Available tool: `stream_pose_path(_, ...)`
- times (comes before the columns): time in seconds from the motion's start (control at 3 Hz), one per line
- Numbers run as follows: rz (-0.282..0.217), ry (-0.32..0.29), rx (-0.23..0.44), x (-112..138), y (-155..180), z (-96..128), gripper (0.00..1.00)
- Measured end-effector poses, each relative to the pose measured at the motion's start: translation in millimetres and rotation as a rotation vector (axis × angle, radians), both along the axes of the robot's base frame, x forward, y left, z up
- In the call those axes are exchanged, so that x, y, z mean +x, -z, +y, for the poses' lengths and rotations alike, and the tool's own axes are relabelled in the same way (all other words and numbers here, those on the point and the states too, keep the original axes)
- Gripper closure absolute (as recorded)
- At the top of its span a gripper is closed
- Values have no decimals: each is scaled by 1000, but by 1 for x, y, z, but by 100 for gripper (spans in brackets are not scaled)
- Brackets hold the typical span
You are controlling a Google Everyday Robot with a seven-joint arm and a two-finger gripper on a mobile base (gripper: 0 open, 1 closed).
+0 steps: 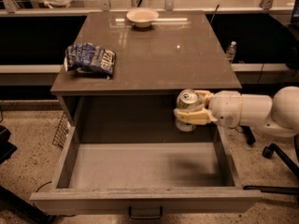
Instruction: Place 7up can into top drawer
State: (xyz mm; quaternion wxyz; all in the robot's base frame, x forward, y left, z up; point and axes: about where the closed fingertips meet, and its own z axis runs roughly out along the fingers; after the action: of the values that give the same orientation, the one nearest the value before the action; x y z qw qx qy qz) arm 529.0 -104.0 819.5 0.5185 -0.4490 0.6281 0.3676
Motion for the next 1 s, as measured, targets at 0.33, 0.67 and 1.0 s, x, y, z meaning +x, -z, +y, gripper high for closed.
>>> stream_pose_path(0.33, 26, -95, -56, -9, 62, 24, 100)
stream_pose_path(0.67, 46, -124, -96, -14, 95, 35, 100)
stream_pose_path(1.0, 108, -102, -77, -22, 141, 41, 100)
